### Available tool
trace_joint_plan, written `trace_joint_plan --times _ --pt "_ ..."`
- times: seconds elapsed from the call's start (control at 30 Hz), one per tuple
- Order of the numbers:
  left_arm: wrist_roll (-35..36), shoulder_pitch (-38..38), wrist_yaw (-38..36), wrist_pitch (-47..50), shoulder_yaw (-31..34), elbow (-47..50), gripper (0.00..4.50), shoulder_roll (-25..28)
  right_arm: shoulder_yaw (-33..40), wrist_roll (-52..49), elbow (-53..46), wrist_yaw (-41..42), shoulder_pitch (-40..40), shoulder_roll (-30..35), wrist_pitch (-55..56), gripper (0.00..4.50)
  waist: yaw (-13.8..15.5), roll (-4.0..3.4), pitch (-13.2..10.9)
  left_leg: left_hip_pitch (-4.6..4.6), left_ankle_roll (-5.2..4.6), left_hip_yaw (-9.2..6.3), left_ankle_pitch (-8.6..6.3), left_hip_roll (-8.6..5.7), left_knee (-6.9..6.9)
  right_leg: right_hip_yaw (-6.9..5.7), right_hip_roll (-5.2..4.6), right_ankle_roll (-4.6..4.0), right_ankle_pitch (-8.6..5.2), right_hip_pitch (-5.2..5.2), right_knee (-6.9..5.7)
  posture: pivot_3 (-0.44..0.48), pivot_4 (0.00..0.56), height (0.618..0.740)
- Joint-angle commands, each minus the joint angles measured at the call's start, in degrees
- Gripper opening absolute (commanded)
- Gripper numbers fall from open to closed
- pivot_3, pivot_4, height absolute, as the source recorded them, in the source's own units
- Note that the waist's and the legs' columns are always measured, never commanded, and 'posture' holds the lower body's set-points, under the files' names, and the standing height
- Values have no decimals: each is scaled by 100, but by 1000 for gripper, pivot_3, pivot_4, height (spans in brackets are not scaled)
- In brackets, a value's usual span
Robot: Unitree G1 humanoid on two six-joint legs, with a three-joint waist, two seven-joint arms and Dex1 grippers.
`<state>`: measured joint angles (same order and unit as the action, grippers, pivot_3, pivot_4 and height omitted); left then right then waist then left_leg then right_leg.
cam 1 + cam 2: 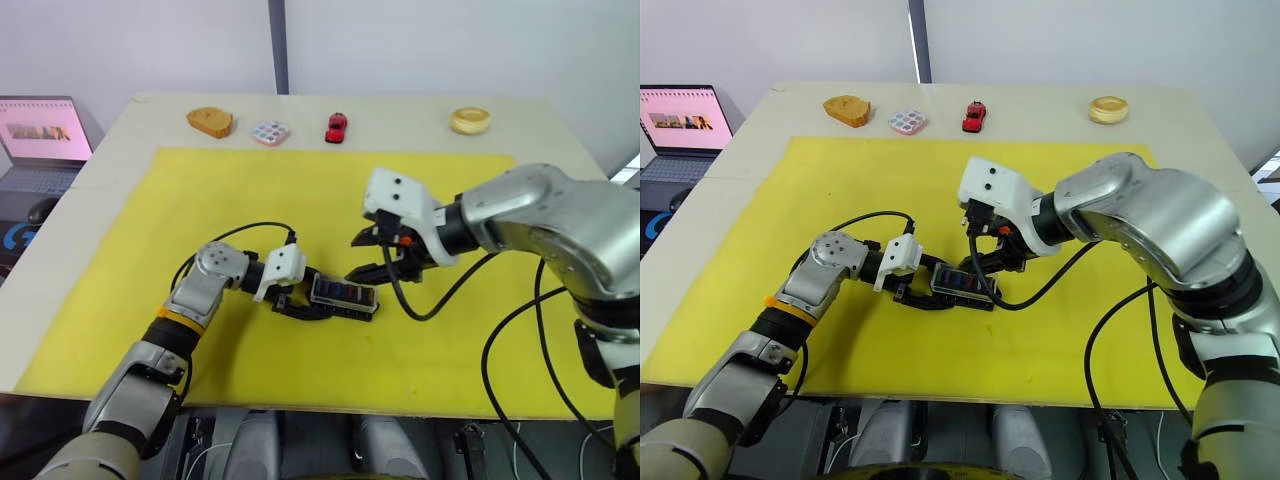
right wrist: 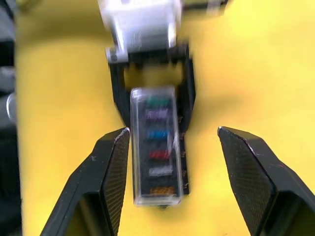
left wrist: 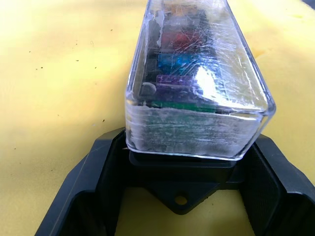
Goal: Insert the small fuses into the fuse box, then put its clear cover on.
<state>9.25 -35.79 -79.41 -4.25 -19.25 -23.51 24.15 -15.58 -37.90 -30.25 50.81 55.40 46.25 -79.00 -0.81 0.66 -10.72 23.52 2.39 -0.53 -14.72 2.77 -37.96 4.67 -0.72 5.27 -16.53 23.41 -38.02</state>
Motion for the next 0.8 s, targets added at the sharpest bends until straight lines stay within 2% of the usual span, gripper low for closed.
trace_joint_plan --times 0.03,0.13,0.17,0.5,0.6,0.67,0.73,0.8 --pt "-209 135 46 43 -154 6 2587 -35 316 53 -322 -174 -763 -133 735 1836 15 2 1 0 0 0 0 0 1 0 0 6 3 -1 0 0 150 740" --pt "-204 152 47 64 -164 35 2587 -41 529 57 -377 -245 -1365 -375 1313 245 -2 1 0 2 -1 2 0 -2 2 1 0 11 4 -1 2 0 150 740" --pt "-205 157 42 68 -167 44 2587 -38 520 131 -341 -303 -1479 -416 1444 15 -1 1 0 2 -1 3 0 -2 2 3 0 12 5 0 1 0 150 740" --pt "-216 205 36 101 -167 112 2587 2 369 358 -209 -513 -1804 -528 2020 15 2 1 0 1 -1 -1 0 -2 3 0 1 12 4 -1 2 0 150 740" --pt "-212 183 45 106 -162 82 2587 -14 165 503 49 -574 -2149 -683 2231 15 1 2 0 1 -1 -1 0 -2 2 0 1 10 3 -2 3 0 150 740" --pt "-212 170 48 109 -162 65 2587 -24 -279 780 344 -530 -2459 -686 2366 15 1 2 0 0 -1 -1 -1 -2 2 1 2 11 3 -3 3 0 150 740" --pt "-227 164 57 100 -177 49 2587 -46 -1305 1573 821 -377 -2811 -380 2725 15 -7 -3 4 0 -1 0 -1 -2 2 0 2 11 3 -4 3 0 150 740" --pt "-242 168 57 92 -176 47 2587 -57 -1519 1791 1067 -354 -2893 -289 2736 15 -27 2 62 -16 -4 2 -2 -2 2 3 2 11 2 -18 4 0 150 740"
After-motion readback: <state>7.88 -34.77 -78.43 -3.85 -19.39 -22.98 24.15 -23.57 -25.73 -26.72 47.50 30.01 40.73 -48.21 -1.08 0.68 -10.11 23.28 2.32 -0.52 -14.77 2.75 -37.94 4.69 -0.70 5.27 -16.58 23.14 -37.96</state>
